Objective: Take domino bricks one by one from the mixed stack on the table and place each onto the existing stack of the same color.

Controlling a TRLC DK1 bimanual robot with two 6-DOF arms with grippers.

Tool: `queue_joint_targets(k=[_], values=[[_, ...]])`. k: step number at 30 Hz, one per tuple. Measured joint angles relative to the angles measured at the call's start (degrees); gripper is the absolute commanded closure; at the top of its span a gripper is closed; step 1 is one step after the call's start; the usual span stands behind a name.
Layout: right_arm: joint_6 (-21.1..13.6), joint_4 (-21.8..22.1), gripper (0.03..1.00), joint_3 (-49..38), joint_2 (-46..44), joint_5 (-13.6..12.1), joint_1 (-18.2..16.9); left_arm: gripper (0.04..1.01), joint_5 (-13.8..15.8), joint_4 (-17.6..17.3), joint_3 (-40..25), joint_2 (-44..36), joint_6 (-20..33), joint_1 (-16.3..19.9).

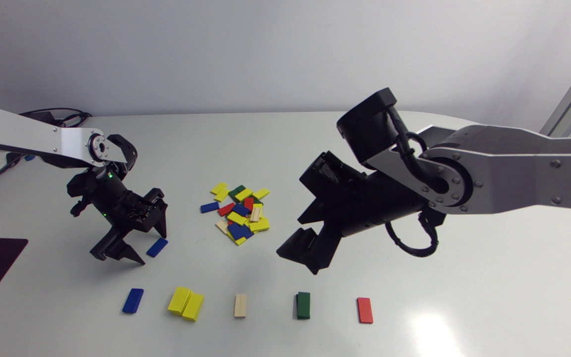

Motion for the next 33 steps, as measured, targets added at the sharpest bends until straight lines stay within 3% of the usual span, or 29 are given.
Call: queue_joint_targets(k=[8, 10, 16, 20, 22, 33], values=[[0.00, 0.00, 0.069, 0.00, 0.00, 0.00, -0.24, 0.266, -0.20, -0.63, 0.63, 0.44, 0.02, -0.90], [0.02, 0.00, 0.069, 0.00, 0.00, 0.02, -0.24, 0.374, -0.22, -0.68, 1.01, 0.70, 0.02, -0.94], [0.00, 0.00, 0.069, 0.00, 0.00, 0.00, -0.28, 0.561, -0.37, -1.60, 1.81, 1.16, 0.02, -1.09], [0.00, 0.00, 0.069, 0.00, 0.00, 0.00, -0.59, 0.582, -0.35, -2.23, 1.81, 1.20, 0.02, -1.09], [0.02, 0.00, 0.069, 0.00, 0.00, 0.00, -0.61, 0.643, -0.37, -2.62, 1.95, 1.20, 0.02, -1.09], [0.02, 0.00, 0.069, 0.00, 0.00, -0.35, -0.50, 0.643, -0.11, -8.22, 3.56, -2.45, -1.29, -1.20]])
